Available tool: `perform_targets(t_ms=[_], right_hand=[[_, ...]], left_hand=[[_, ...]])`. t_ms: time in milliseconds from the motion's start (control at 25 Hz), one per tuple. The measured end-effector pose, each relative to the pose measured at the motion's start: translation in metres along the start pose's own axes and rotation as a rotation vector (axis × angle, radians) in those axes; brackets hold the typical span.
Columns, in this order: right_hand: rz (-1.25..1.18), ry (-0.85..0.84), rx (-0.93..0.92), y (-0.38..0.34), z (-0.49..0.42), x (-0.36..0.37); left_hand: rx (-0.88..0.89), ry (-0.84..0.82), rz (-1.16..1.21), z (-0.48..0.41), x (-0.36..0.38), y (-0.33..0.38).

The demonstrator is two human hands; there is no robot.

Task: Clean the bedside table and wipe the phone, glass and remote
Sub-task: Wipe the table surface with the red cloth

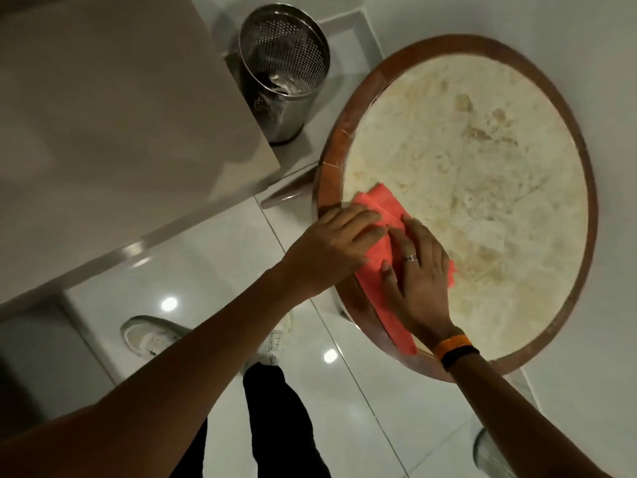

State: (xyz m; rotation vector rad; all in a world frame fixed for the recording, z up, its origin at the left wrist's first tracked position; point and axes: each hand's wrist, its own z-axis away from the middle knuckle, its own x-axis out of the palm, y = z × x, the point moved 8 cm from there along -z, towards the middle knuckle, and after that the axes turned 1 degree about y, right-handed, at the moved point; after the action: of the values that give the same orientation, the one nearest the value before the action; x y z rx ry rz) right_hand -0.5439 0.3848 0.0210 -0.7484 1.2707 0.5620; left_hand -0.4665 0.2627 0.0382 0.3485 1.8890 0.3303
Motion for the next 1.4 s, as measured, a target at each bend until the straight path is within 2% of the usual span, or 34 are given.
perform_targets(t_ms=[200,240,360,440,480,560,680,720,760,840,920,960,1040,1160,1240,1320,1400], right_hand=[[-0.054,0.06,-0.022,-0.016,-0.005,0.003],[-0.11,0.06,-0.015,-0.021,-0.009,0.002],[-0.407,0.028,0.15,-0.044,-0.025,0.009],[-0.492,-0.004,0.019,-0.107,-0.041,0.01],[-0.486,-0.022,-0.129,-0.145,-0.048,0.012],[-0.386,-0.064,-0.453,-0.238,-0.057,0.032],[-0.273,-0.074,-0.727,-0.366,-0.066,0.069],[-0.299,-0.137,-0.827,-0.438,-0.057,0.09],[-0.3,-0.206,-0.886,-0.484,-0.054,0.107],[-0.231,-0.27,-0.954,-0.52,-0.059,0.124],[-0.117,-0.366,-1.047,-0.574,-0.05,0.156],[-0.075,-0.388,-1.051,-0.592,-0.048,0.168],[-0.151,-0.36,-0.943,-0.608,-0.056,0.179],[-0.263,-0.303,-0.768,-0.593,-0.063,0.188],[-0.17,-0.281,-0.823,-0.575,-0.048,0.194],[-0.076,-0.347,-0.874,-0.557,-0.031,0.203],[-0.021,-0.414,-0.842,-0.543,-0.025,0.211]], left_hand=[[-0.084,0.121,0.029,0.0,-0.004,0.003],[-0.118,0.128,0.053,0.002,-0.009,-0.002],[-0.306,0.12,0.162,0.034,-0.03,-0.03],[-0.481,0.182,0.234,0.081,-0.053,-0.063],[-0.567,0.212,0.232,0.109,-0.067,-0.079],[-0.734,0.261,0.156,0.179,-0.101,-0.115],[-0.956,0.331,0.017,0.282,-0.155,-0.167],[-1.079,0.351,-0.034,0.343,-0.182,-0.188],[-1.158,0.36,-0.066,0.382,-0.198,-0.2],[-1.191,0.356,-0.058,0.408,-0.204,-0.214],[-1.337,0.301,-0.035,0.471,-0.211,-0.231],[-1.421,0.275,-0.023,0.502,-0.211,-0.239],[-1.543,0.226,0.026,0.553,-0.205,-0.25],[-1.509,0.249,0.05,0.585,-0.204,-0.256],[-1.424,0.202,0.011,0.584,-0.204,-0.259],[-1.35,0.108,-0.019,0.576,-0.201,-0.262],[-1.293,0.03,-0.039,0.566,-0.198,-0.263]])
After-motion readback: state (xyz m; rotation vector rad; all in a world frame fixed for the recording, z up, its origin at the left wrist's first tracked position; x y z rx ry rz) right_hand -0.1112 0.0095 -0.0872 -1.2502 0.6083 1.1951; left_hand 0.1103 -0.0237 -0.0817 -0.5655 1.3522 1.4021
